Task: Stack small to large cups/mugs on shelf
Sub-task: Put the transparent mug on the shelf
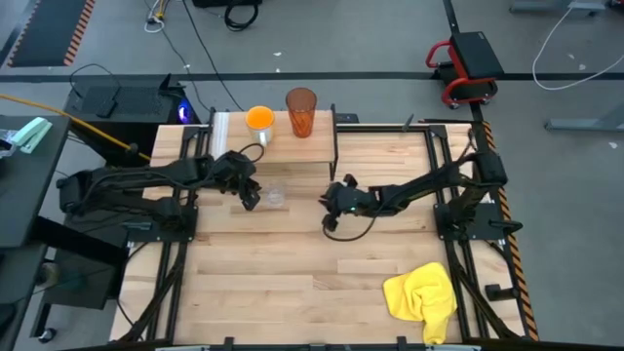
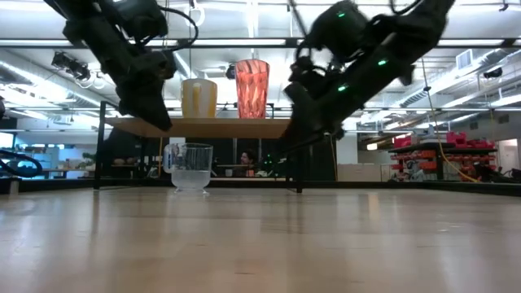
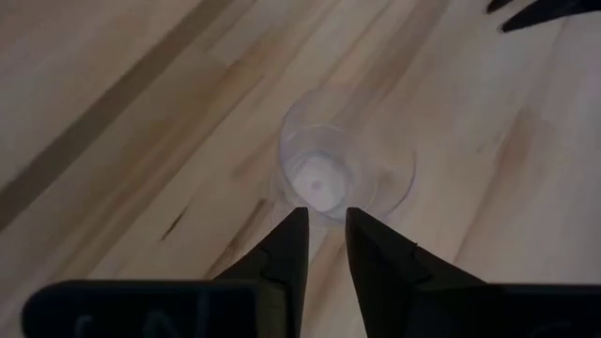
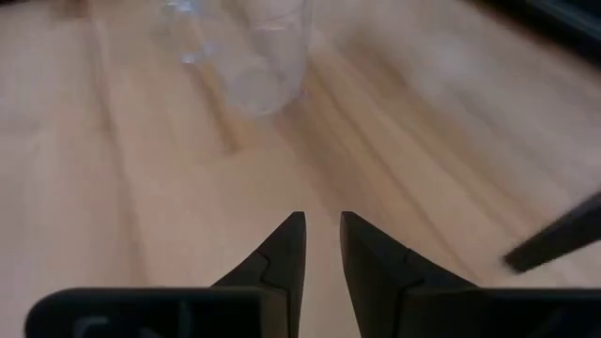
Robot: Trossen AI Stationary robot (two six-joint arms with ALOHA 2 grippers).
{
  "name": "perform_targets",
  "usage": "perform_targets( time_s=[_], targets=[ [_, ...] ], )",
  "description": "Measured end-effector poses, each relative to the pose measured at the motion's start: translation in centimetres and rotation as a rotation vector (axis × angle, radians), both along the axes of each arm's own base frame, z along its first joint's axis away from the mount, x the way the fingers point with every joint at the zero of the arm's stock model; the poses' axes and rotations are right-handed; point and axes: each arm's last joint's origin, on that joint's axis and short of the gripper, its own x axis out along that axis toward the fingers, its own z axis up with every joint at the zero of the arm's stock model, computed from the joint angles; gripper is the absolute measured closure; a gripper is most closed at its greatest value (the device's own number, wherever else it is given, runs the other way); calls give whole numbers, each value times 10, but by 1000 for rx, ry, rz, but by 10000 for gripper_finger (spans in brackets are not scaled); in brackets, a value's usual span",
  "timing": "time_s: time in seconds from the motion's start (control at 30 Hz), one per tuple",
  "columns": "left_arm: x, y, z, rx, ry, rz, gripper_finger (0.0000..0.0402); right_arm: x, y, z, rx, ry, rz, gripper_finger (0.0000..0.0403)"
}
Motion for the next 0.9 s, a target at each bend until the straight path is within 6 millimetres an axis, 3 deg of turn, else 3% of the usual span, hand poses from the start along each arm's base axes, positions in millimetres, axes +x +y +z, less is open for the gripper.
perform_targets(
  time_s=[0.2, 0.47, 0.9],
  targets=[
    [14, 2, -13, -4, 26, -9, 315, 37, -1, -16, -67, -7, 29, 326],
    [18, 6, -18, 17, 45, 5, 318, 69, -23, -34, -88, -110, -31, 326],
    [17, 9, -17, 51, 48, 54, 314, 96, -27, -37, -125, -97, -56, 326]
  ],
)
